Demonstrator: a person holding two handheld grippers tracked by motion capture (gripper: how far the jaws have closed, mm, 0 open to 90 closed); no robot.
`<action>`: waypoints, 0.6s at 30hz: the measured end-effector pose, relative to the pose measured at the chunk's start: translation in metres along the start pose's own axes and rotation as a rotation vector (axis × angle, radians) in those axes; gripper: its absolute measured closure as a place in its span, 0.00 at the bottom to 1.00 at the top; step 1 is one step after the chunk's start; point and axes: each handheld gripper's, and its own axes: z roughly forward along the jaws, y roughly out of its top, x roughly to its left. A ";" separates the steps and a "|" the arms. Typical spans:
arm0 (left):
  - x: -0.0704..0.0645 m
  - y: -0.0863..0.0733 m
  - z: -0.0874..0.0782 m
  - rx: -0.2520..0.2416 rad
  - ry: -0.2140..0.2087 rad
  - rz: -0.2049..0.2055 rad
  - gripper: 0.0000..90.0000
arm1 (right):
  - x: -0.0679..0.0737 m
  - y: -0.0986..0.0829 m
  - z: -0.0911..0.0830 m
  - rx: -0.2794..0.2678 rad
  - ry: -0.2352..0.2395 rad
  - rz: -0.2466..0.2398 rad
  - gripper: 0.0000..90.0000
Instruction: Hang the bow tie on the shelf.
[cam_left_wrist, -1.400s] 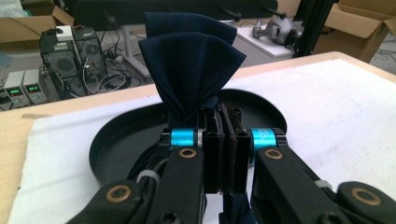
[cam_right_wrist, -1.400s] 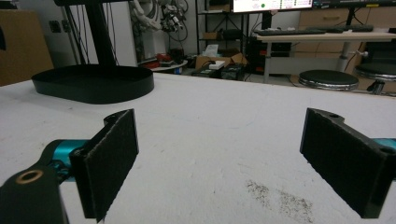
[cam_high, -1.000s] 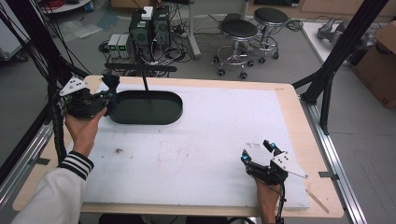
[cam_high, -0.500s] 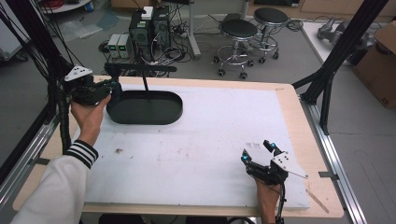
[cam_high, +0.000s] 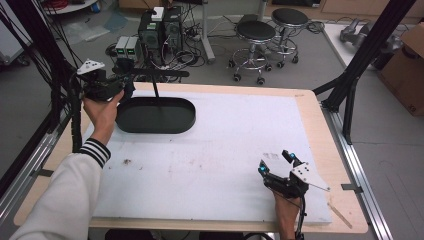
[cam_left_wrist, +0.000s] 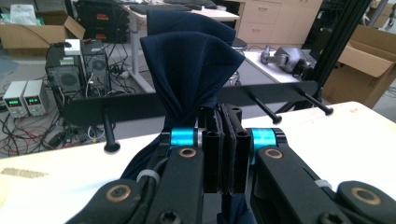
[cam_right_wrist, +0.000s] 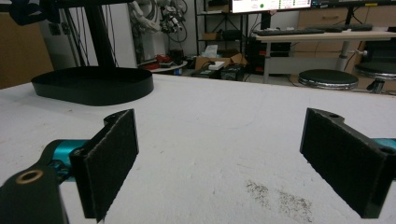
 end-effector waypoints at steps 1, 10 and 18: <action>0.000 0.001 0.002 -0.004 0.002 -0.006 0.97 | 0.000 0.000 0.000 0.000 -0.001 0.002 0.12; 0.001 0.002 0.015 0.002 0.007 -0.030 0.97 | 0.000 0.000 0.000 0.001 -0.001 0.003 0.12; -0.006 0.006 0.025 -0.014 -0.021 -0.058 0.97 | 0.000 0.000 0.000 0.001 -0.001 0.004 0.12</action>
